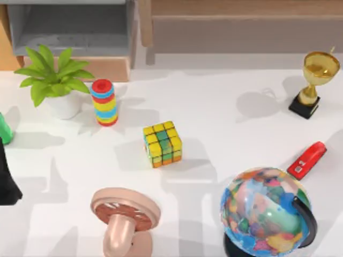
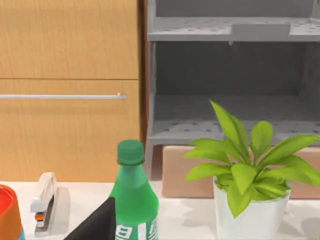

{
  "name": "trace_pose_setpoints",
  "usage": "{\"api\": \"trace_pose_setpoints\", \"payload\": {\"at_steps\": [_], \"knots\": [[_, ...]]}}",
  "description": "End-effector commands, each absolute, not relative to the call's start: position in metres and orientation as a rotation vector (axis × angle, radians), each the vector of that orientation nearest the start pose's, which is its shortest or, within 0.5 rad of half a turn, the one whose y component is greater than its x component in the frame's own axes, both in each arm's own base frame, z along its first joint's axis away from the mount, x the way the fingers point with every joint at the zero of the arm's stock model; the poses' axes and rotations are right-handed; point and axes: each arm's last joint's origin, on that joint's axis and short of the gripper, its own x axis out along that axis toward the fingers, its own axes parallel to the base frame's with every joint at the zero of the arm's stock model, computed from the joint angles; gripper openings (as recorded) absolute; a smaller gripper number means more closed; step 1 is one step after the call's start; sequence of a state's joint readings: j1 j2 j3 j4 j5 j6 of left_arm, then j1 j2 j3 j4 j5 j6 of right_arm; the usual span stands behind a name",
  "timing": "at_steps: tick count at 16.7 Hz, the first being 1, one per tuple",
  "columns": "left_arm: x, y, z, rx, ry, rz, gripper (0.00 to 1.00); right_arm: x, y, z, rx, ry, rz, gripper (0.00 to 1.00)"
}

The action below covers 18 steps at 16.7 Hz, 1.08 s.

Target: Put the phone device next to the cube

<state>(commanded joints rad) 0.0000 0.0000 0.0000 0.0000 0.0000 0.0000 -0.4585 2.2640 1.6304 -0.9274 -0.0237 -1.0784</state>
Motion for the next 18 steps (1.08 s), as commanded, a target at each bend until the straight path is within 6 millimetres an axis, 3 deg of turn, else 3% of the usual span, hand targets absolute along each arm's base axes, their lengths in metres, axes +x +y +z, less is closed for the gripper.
{"api": "trace_pose_setpoints", "payload": {"at_steps": [2,15,18], "knots": [[0.1057,-0.0012,0.16,0.0,0.0,0.0,1.0,0.3864,-0.1851,0.1071,-0.481,1.488,0.502,1.0],[0.1057,-0.0012,0.16,0.0,0.0,0.0,1.0,0.3864,-0.1851,0.1071,-0.481,1.488,0.502,0.02],[0.1057,-0.0012,0.16,0.0,0.0,0.0,1.0,0.3864,-0.1851,0.1071,-0.481,1.488,0.502,0.0]]}}
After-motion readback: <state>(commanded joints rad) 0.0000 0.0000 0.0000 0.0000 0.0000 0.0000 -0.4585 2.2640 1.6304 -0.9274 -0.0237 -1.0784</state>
